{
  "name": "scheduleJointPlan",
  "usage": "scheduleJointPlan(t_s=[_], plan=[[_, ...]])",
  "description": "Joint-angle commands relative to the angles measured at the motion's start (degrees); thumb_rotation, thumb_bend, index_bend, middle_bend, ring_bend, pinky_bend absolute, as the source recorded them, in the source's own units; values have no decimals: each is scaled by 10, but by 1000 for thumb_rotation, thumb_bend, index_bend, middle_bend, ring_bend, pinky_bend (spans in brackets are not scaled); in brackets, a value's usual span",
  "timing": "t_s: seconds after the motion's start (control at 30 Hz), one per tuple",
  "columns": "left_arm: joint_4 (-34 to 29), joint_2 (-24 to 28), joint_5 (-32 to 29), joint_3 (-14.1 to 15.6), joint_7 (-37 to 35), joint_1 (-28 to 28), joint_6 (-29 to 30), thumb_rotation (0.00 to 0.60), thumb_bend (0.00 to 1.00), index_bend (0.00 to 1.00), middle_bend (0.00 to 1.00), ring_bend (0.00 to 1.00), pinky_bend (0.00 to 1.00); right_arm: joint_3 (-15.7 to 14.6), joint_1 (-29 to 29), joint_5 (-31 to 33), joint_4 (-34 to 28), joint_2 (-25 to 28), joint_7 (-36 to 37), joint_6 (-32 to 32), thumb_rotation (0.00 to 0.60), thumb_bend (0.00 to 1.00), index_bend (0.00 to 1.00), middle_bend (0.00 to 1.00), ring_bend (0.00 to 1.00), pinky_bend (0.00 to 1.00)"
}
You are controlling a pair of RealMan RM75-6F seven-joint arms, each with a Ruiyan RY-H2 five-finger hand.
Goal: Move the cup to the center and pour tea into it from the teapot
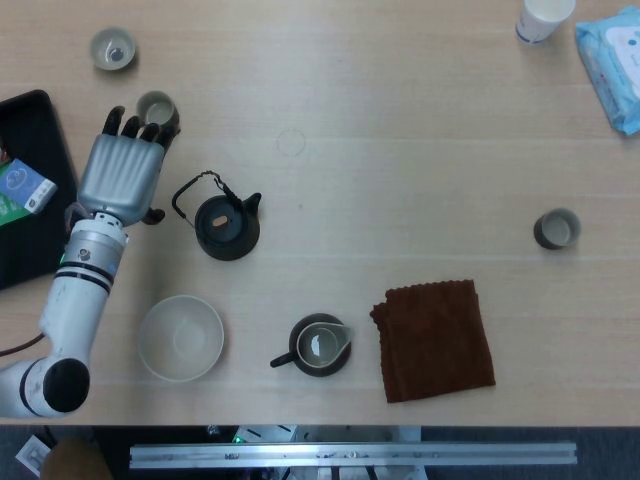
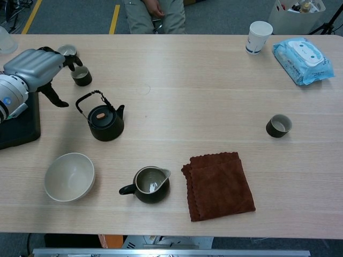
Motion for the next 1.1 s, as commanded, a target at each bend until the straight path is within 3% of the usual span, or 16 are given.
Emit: scheduleJointPlan(t_s=[0.03, 0.7, 1.1], plan=[[-15, 3, 11, -4, -6, 0, 11, 600, 80, 157, 245, 160, 83, 0, 0, 0, 0, 0, 0, 0, 600, 87, 347, 327, 242, 321], [25, -67, -6, 0, -11, -17, -2, 600, 80, 147, 244, 160, 83, -1, -2, 2, 16, -4, 18, -1, 600, 87, 348, 327, 242, 321], [86, -100, -26, -2, -8, -26, -12, 600, 80, 147, 244, 160, 83, -1, -7, 6, 26, -5, 30, 2, 600, 86, 348, 327, 242, 321]])
